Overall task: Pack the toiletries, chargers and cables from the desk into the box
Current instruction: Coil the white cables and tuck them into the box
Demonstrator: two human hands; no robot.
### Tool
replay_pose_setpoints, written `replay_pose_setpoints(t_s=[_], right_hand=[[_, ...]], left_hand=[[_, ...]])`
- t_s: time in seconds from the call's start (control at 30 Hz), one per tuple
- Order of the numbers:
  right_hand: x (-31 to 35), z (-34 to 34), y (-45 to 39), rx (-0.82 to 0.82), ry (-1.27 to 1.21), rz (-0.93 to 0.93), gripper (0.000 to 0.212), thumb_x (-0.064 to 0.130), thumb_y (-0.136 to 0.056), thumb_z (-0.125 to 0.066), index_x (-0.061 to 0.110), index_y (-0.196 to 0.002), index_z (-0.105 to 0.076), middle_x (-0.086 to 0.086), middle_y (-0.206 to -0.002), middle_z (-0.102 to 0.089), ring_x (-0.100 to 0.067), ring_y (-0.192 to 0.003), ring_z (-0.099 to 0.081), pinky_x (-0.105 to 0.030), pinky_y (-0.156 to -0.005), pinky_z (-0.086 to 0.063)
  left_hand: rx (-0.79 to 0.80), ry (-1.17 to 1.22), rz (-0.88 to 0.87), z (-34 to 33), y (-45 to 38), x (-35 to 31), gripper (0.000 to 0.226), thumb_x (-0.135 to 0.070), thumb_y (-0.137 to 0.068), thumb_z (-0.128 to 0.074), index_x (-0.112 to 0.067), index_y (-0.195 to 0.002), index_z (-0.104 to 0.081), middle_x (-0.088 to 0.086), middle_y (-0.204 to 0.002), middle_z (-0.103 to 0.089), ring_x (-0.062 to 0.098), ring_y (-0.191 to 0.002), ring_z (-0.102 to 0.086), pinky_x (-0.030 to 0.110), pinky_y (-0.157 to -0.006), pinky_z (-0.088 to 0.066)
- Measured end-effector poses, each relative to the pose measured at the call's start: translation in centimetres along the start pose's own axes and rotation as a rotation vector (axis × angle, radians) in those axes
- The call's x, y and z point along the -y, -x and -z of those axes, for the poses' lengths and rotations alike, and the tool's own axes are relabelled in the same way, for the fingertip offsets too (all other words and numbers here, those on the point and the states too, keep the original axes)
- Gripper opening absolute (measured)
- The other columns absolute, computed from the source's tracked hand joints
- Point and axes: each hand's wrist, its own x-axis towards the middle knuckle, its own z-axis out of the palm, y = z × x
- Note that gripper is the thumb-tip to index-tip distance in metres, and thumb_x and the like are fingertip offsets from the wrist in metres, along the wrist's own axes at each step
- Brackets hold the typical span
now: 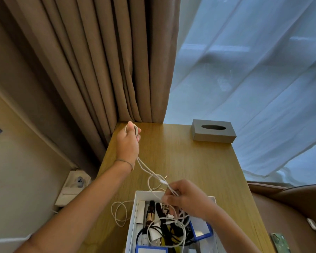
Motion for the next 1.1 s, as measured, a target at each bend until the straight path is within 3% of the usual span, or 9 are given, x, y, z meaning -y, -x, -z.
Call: replay_pose_setpoints(t_s=[0.1,0.23,0.47,0.6,0.67,0.77,0.87,1.0,1.1], right_hand=[[0.4,1.4,1.3,-0.026,-0.017,0.032,0.019,0.027,-0.098,-0.063,0.024,-0.080,-0.068,0.007,-0.058,-0.062,-0.007,-0.051,-0.056,-0.024,-0.058,-0.051],[1.9,4.5,2.6,-0.091,-0.299,0.147,0.025,0.035,-0.095,-0.059,0.028,-0.074,-0.068,0.008,-0.056,-0.050,-0.009,-0.047,-0.045,-0.020,-0.052,-0.045],[3.2,7.6,0.8,-0.229,-0.468,0.245,0.034,0.031,-0.099,-0.051,0.010,-0.078,-0.068,0.004,-0.055,-0.043,-0.011,-0.047,-0.039,-0.026,-0.058,-0.048],[3.0,8.2,-1.0,-0.371,-0.470,0.210,0.038,0.029,-0.104,-0.050,0.012,-0.076,-0.070,0.004,-0.054,-0.042,-0.010,-0.047,-0.038,-0.027,-0.060,-0.050],[2.7,8.1,-1.7,-0.416,-0.483,0.189,0.040,0.028,-0.105,-0.049,0.014,-0.074,-0.070,0.005,-0.053,-0.043,-0.009,-0.046,-0.039,-0.026,-0.058,-0.050],[2.1,7.7,-1.9,-0.410,-0.490,0.157,0.039,0.028,-0.105,-0.049,0.015,-0.074,-0.070,0.005,-0.054,-0.043,-0.010,-0.047,-0.040,-0.024,-0.057,-0.050],[1.4,6.3,-1.7,-0.271,-0.467,0.119,0.034,0.026,-0.104,-0.050,0.014,-0.079,-0.068,0.003,-0.056,-0.043,-0.012,-0.050,-0.041,-0.025,-0.059,-0.049],[1.1,3.0,-1.8,-0.082,-0.439,0.066,0.026,0.024,-0.103,-0.049,0.011,-0.085,-0.063,0.006,-0.059,-0.047,-0.010,-0.051,-0.044,-0.020,-0.056,-0.047],[0.6,0.0,-2.0,0.038,-0.401,0.023,0.026,0.026,-0.105,-0.048,0.013,-0.086,-0.060,0.009,-0.060,-0.048,-0.007,-0.051,-0.045,-0.020,-0.054,-0.047]], left_hand=[[0.054,-0.314,-0.275,1.3,-0.7,1.6,0.043,-0.044,-0.106,-0.036,-0.017,-0.079,-0.057,-0.008,-0.061,-0.047,0.003,-0.050,-0.043,0.017,-0.048,-0.038],[0.214,-0.568,-0.430,2.1,-0.3,3.5,0.045,-0.048,-0.103,-0.036,-0.021,-0.072,-0.054,-0.011,-0.049,-0.043,0.006,-0.046,-0.041,0.020,-0.046,-0.032],[0.718,-0.525,-0.283,1.7,3.4,4.9,0.080,-0.092,-0.075,-0.013,-0.024,-0.063,-0.053,-0.013,-0.054,-0.047,0.001,-0.047,-0.039,0.016,-0.051,-0.034],[0.930,-0.492,-0.254,1.7,5.5,5.4,0.068,-0.086,-0.078,-0.041,-0.021,-0.067,-0.058,-0.008,-0.058,-0.045,0.014,-0.053,-0.038,0.028,-0.053,-0.034],[0.912,-0.368,-0.221,1.8,6.0,5.1,0.062,-0.077,-0.085,-0.047,-0.020,-0.074,-0.068,-0.002,-0.059,-0.044,0.016,-0.053,-0.038,0.025,-0.052,-0.034],[0.691,-0.141,-0.085,2.0,5.7,3.7,0.051,-0.061,-0.094,-0.044,-0.022,-0.090,-0.076,-0.004,-0.058,-0.052,0.011,-0.047,-0.036,0.022,-0.043,-0.032],[0.465,0.045,0.024,2.0,4.9,2.1,0.046,-0.052,-0.099,-0.039,-0.025,-0.106,-0.075,0.003,-0.085,-0.074,0.008,-0.047,-0.037,0.022,-0.042,-0.030],[0.332,0.307,0.186,1.6,3.7,0.3,0.050,-0.048,-0.104,-0.033,-0.012,-0.113,-0.067,0.008,-0.109,-0.076,0.011,-0.066,-0.058,0.020,-0.050,-0.041],[0.293,0.548,0.323,1.1,2.7,-0.5,0.048,-0.048,-0.103,-0.035,-0.008,-0.101,-0.061,0.012,-0.098,-0.077,0.024,-0.085,-0.074,0.033,-0.069,-0.059]])
